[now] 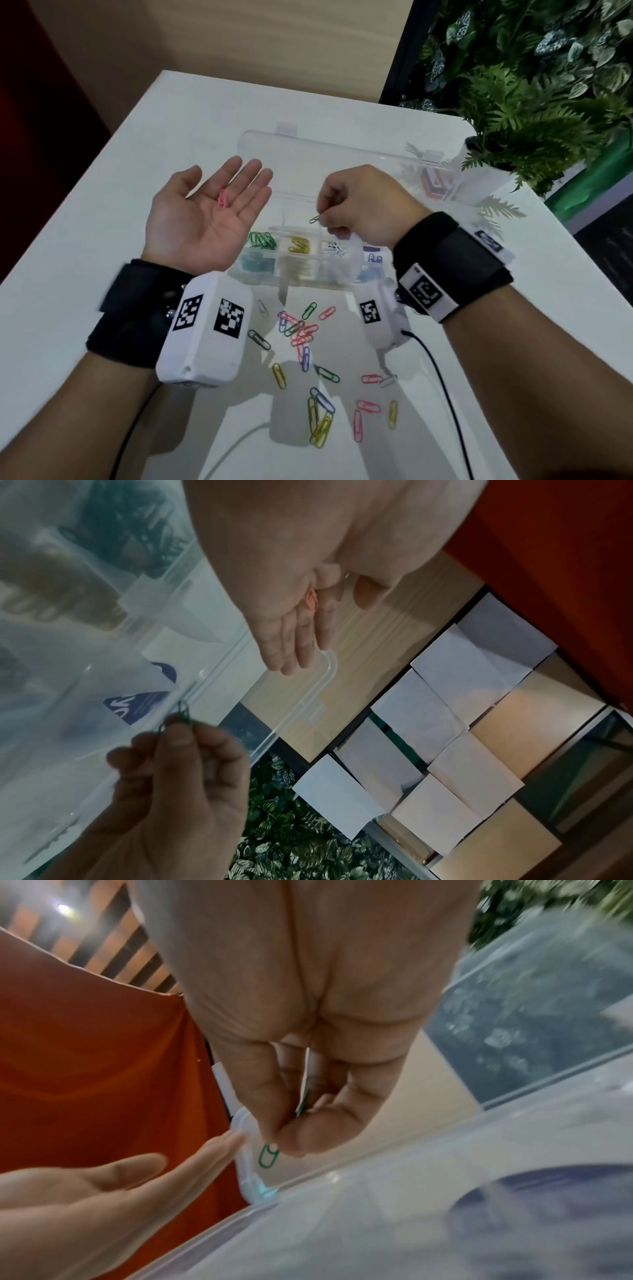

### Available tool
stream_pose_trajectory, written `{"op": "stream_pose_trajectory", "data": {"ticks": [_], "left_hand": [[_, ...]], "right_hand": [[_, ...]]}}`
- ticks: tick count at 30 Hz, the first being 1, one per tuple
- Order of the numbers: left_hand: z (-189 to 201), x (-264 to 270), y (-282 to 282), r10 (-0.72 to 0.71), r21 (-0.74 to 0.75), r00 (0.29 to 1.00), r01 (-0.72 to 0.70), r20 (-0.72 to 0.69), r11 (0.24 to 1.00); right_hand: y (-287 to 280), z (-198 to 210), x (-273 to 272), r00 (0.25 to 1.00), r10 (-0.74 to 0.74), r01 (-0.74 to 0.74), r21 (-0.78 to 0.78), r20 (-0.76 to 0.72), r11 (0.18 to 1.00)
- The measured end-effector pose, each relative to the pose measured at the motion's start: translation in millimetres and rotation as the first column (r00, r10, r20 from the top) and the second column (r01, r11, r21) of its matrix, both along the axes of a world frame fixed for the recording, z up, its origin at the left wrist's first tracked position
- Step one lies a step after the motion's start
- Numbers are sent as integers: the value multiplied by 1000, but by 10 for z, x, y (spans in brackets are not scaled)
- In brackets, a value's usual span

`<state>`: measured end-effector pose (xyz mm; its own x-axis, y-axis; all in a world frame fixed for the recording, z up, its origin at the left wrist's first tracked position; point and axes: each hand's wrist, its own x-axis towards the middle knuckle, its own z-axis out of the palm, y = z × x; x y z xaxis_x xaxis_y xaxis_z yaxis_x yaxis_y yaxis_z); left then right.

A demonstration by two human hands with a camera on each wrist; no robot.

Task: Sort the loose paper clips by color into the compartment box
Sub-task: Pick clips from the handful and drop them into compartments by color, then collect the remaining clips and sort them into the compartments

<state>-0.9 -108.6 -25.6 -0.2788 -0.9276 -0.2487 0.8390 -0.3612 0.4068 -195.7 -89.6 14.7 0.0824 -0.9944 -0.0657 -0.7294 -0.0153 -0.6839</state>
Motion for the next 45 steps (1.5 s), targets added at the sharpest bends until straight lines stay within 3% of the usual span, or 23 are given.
{"op": "stream_pose_trajectory", "data": {"ticks": [9, 11, 15, 19, 29, 32, 37, 45], "left_hand": [[-8, 53, -24, 41, 12, 998, -41, -46, 999], [1, 50, -15, 43, 15, 998, -42, -53, 999], [9, -33, 31, 3, 19, 999, -2, -44, 1000], [14, -201, 163, -156, -17, 988, 156, -9, 988], [-9, -509, 405, -346, -112, 936, 351, 62, 929], [14, -554, 417, -298, -65, 938, 313, 174, 948], [18, -505, 381, -259, -27, 939, 272, 224, 962], [150, -388, 408, -173, -128, 931, 224, 322, 966]], "right_hand": [[-163, -128, 486, 991, 102, -109, 81, 84, 991], [-175, -102, 484, 996, 80, -81, 41, 37, 996], [-105, 76, 471, 998, 3, -17, -246, -60, 969], [18, 123, 539, 965, 162, -190, -126, -207, 974], [202, 121, 224, 969, 18, -50, -125, -247, 991], [269, 179, -147, 967, -81, 56, -109, -243, 992], [405, 174, -758, 868, -231, 239, -38, -439, 970], [481, -25, -858, 835, -254, 280, -21, -489, 960]]}}
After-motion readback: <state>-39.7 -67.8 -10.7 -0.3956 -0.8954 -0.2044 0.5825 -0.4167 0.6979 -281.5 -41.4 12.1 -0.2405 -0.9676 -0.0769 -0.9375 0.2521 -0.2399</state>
